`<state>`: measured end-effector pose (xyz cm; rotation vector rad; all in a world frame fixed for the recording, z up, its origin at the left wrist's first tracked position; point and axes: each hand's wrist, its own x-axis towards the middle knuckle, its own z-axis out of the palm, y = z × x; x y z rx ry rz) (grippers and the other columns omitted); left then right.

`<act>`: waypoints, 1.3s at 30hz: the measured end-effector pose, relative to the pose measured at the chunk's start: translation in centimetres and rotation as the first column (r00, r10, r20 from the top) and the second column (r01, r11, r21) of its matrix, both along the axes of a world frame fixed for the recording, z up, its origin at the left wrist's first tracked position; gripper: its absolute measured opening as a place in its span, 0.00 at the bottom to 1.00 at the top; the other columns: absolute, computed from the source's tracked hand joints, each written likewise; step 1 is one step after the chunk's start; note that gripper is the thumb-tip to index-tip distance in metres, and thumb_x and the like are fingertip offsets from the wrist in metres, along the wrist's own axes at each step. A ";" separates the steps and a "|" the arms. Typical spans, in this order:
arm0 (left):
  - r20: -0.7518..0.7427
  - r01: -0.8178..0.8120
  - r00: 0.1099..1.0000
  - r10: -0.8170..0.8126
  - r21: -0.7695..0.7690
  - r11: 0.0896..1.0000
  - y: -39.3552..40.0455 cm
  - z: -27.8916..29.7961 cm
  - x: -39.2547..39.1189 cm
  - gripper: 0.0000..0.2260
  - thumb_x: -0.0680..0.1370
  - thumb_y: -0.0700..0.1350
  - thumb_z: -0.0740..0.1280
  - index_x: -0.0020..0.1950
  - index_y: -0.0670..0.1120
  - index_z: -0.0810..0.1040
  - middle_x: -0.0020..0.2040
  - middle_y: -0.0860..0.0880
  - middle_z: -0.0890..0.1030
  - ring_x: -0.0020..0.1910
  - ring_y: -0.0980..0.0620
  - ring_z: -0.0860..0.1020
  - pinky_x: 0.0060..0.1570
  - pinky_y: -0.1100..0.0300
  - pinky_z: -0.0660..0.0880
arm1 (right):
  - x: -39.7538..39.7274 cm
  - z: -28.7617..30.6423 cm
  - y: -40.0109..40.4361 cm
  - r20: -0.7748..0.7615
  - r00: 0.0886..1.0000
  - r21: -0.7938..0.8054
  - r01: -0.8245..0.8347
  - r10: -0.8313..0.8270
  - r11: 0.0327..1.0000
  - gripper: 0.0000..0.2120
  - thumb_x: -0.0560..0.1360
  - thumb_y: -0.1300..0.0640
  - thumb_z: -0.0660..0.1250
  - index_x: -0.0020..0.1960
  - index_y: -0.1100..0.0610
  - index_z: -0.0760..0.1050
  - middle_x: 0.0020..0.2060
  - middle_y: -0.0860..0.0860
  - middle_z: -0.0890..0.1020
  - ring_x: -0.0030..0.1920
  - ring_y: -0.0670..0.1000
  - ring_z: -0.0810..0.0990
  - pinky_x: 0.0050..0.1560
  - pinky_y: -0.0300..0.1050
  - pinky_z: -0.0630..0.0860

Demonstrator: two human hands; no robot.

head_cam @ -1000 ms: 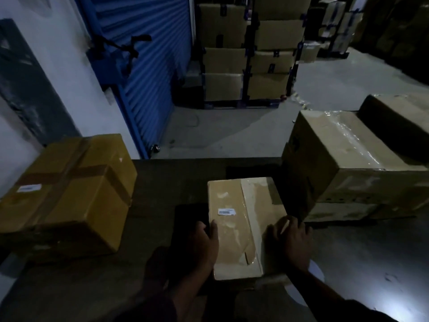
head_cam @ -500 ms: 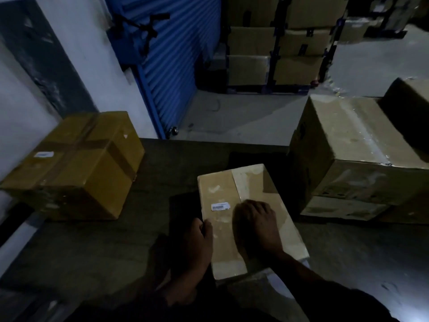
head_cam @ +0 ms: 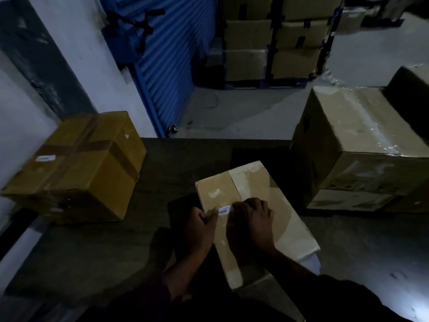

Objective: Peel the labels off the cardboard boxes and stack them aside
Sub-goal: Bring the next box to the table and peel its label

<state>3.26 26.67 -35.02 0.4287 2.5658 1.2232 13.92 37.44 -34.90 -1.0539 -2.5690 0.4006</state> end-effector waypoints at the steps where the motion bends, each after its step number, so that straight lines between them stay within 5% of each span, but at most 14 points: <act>1: 0.031 0.017 0.999 -0.017 0.001 1.000 0.4 0.3 -0.7 0.19 0.75 0.62 0.69 0.42 0.47 0.70 0.37 0.49 0.76 0.34 0.51 0.74 0.31 0.58 0.67 | -0.1 0.3 -0.5 0.002 1.000 0.007 0.030 -0.030 1.000 0.12 0.74 0.44 0.61 0.56 0.44 0.75 0.51 0.48 0.75 0.53 0.54 0.72 0.53 0.52 0.69; 9: 0.141 0.162 0.976 -0.166 0.040 0.986 -0.4 -1.3 -2.1 0.20 0.70 0.59 0.75 0.43 0.50 0.67 0.41 0.49 0.77 0.37 0.52 0.76 0.33 0.58 0.67 | -0.5 0.0 -1.1 -0.001 0.995 -0.011 0.102 -0.102 0.995 0.11 0.77 0.41 0.59 0.58 0.39 0.72 0.52 0.43 0.74 0.55 0.48 0.71 0.56 0.49 0.68; 17: 0.154 0.276 0.946 -0.287 0.090 0.957 -0.6 -0.6 -3.6 0.22 0.69 0.58 0.77 0.45 0.49 0.67 0.41 0.51 0.74 0.36 0.54 0.73 0.33 0.59 0.65 | -1.4 0.1 -0.8 -0.007 0.992 -0.113 0.128 -0.129 0.985 0.11 0.74 0.44 0.67 0.56 0.39 0.78 0.53 0.48 0.77 0.55 0.53 0.73 0.52 0.47 0.62; 30: 0.071 0.321 0.940 -0.333 0.139 0.937 1.1 -1.1 -7.0 0.26 0.64 0.56 0.81 0.43 0.47 0.66 0.36 0.50 0.69 0.33 0.53 0.68 0.34 0.56 0.67 | -2.6 0.8 -0.7 -0.051 0.965 -0.204 0.241 -0.256 0.949 0.05 0.73 0.48 0.70 0.49 0.44 0.81 0.50 0.49 0.78 0.55 0.54 0.73 0.52 0.48 0.60; 39: 0.162 0.208 0.958 -0.236 0.172 0.963 0.9 -1.7 -6.1 0.25 0.66 0.56 0.79 0.42 0.48 0.64 0.38 0.51 0.70 0.35 0.53 0.69 0.34 0.56 0.66 | -3.3 -0.3 -0.7 0.077 0.954 -0.096 0.296 -0.290 0.950 0.07 0.73 0.45 0.66 0.48 0.44 0.80 0.45 0.47 0.76 0.51 0.51 0.72 0.53 0.50 0.63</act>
